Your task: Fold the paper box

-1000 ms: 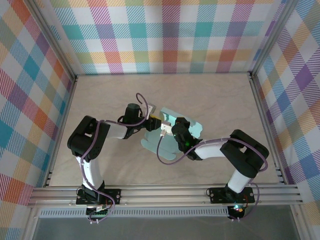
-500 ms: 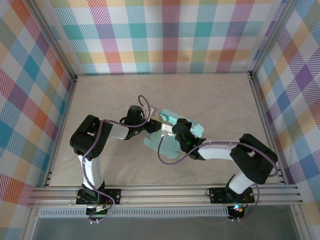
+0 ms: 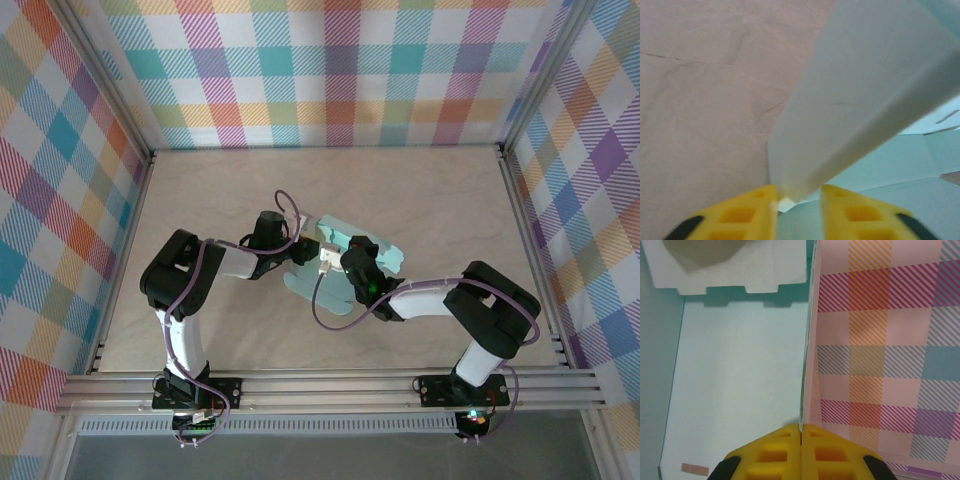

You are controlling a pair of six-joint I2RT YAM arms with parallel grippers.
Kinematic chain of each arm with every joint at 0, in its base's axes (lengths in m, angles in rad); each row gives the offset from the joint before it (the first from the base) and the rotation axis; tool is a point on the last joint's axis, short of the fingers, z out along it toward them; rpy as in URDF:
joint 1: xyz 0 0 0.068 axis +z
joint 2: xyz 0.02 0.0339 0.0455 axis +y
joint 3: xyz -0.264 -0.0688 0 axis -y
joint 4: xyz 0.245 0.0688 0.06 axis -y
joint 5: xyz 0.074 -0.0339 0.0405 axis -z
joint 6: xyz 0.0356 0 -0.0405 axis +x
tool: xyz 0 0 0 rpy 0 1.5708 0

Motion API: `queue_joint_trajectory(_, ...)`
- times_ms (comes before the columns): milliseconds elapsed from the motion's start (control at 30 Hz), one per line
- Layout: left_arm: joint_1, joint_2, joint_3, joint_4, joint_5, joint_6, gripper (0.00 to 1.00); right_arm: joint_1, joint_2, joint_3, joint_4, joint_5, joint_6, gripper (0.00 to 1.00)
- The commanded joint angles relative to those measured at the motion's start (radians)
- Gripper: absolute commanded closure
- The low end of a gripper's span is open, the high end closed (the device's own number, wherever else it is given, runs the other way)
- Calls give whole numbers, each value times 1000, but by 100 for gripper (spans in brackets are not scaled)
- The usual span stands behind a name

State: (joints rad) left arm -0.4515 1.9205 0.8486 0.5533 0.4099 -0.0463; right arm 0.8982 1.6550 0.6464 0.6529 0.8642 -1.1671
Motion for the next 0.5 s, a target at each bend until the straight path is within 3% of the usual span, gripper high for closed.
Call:
queue_joint_trajectory(0,-12,17,16,64,-54,-55,74,18,6,17,-64,-21,21,100)
queue_joint_trajectory(267,-29,16,17,103,-46,-75,74,25,8,37,-123,-22,61,100)
queue_joint_trajectory(467,-48,21,37,108,-109,-167,74,30,12,48,-151,-25,87,100)
